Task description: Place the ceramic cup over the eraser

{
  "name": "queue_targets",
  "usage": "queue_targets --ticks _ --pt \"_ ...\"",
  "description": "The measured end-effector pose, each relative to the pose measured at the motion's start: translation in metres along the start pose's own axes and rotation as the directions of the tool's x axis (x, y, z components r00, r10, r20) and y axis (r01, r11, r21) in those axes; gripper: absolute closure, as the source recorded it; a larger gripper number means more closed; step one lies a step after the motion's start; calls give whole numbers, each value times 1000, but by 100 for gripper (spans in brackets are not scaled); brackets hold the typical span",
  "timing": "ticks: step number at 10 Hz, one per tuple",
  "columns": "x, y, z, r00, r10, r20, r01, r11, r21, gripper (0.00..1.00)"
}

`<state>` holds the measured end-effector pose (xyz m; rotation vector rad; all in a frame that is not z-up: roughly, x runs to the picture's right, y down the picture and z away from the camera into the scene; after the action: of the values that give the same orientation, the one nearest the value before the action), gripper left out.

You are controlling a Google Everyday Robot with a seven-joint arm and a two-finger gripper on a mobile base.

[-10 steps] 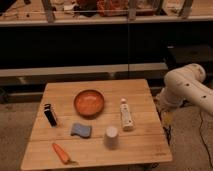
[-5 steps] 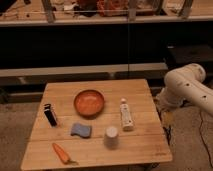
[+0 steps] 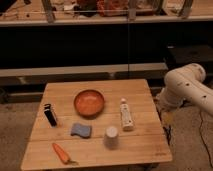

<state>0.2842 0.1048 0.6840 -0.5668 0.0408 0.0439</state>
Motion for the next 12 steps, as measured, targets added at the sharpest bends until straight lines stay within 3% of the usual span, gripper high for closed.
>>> queue_targets --ticks 3,6,10,12 --pt "-2 1 0 1000 -5 0 5 1000 1 20" --pt "-31 1 -4 998 -56 0 56 998 15 20" --pt "-37 3 -4 996 -90 -5 90 996 26 20" --pt "-61 4 -4 993 -120 4 120 992 30 20"
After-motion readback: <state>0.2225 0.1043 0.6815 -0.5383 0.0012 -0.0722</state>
